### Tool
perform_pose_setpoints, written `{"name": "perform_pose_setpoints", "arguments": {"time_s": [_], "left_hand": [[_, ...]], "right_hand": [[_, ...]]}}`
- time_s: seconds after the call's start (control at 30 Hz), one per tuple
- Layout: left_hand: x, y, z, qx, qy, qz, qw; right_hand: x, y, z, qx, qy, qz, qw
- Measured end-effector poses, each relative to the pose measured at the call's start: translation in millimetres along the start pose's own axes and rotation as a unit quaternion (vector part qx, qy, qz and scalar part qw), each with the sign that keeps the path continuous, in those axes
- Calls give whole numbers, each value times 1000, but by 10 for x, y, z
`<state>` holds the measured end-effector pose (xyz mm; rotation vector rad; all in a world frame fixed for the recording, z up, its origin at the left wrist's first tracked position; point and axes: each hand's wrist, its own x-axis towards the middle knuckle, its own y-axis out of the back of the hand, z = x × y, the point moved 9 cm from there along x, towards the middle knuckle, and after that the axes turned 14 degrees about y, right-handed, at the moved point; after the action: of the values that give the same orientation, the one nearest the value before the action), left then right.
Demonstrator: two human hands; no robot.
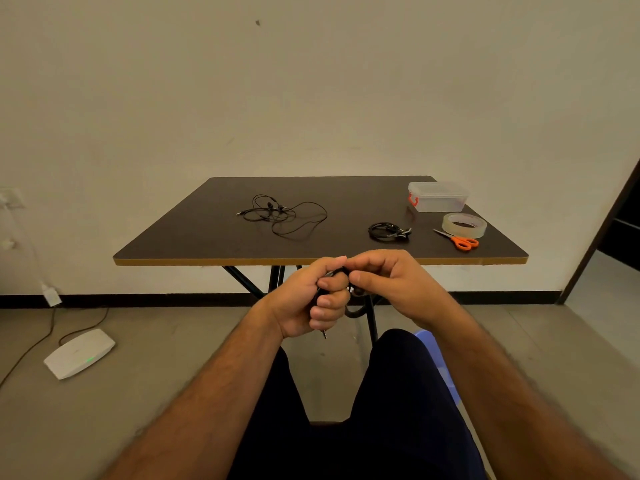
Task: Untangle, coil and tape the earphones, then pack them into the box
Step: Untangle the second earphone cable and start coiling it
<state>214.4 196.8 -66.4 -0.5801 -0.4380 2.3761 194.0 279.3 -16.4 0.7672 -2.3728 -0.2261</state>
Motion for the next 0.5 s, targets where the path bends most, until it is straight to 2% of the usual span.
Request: {"name": "perform_pose_setpoints", "arguments": {"time_s": [0.17, 0.33, 0.5], "left_hand": [[-1, 32, 44, -29, -32, 1, 999], [-23, 64, 96, -11, -61, 45, 997], [-62, 80, 148, 37, -92, 101, 990]], "right_hand": [[-3, -87, 16, 81, -8, 23, 996], [-11, -124, 123, 145, -29, 64, 987], [-18, -145, 179, 179, -48, 72, 980]]}}
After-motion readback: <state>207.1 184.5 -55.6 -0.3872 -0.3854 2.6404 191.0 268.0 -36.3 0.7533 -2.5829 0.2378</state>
